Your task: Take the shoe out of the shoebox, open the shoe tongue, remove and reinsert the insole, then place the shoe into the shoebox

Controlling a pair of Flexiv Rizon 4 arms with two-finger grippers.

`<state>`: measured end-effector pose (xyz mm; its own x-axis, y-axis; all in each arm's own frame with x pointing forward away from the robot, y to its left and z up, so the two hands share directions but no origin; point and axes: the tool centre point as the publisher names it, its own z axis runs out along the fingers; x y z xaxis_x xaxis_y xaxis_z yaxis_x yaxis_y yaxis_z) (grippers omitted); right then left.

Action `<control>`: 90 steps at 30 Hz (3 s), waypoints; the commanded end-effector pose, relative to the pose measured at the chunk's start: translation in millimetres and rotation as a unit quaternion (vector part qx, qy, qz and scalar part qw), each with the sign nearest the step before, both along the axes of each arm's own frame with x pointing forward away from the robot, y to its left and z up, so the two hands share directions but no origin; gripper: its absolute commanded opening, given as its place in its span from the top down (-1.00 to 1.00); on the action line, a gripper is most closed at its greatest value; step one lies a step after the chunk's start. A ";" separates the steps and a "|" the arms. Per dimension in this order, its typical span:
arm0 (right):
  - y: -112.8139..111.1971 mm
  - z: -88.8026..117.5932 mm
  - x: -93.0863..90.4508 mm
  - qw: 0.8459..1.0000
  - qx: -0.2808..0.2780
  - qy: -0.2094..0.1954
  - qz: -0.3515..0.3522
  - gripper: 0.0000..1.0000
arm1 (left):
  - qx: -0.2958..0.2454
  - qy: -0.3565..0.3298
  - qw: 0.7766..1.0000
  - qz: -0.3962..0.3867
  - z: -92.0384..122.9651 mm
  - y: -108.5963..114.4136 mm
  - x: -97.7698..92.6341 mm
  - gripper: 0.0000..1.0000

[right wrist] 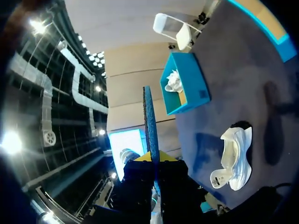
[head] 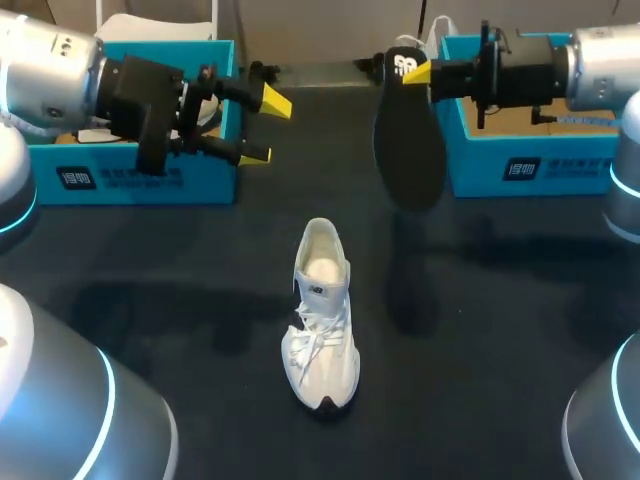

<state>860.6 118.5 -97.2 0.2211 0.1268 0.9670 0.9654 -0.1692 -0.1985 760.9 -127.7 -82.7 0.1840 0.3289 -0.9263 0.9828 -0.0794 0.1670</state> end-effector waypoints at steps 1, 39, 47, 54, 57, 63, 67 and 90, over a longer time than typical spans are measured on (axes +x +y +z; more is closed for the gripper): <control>8.3 0.8 1.3 0.999 -0.017 0.024 -0.012 1.00 | 0.001 -0.001 1.000 -0.001 0.2 -0.6 0.9 -1.00; 52.7 13.5 -6.1 0.993 -0.015 0.096 -0.065 1.00 | -0.133 0.034 0.991 0.005 -7.3 -70.1 31.3 -1.00; 58.0 14.8 -9.3 0.994 -0.012 0.094 -0.061 1.00 | -0.150 0.035 0.988 0.004 -4.0 -87.5 31.7 -0.41; 58.9 15.7 -12.1 0.994 -0.009 0.093 -0.062 1.00 | -0.155 0.037 0.987 0.009 -4.8 -96.3 35.1 0.11; 59.3 15.2 -13.2 0.994 -0.008 0.095 -0.062 1.00 | -0.156 0.036 0.987 0.013 -4.8 -98.5 36.1 0.55; 60.2 14.2 -14.6 0.993 -0.008 0.096 -0.061 1.00 | -0.157 0.041 0.986 0.023 -8.2 -98.8 39.5 1.00; 60.2 13.9 -18.1 0.995 -0.008 0.088 -0.049 0.02 | -0.159 0.045 0.986 0.024 -7.6 -94.9 38.1 1.00; 5.4 7.6 -61.6 0.995 -0.019 -0.096 -0.013 -1.00 | -0.168 0.092 0.981 0.014 9.6 -39.9 11.0 1.00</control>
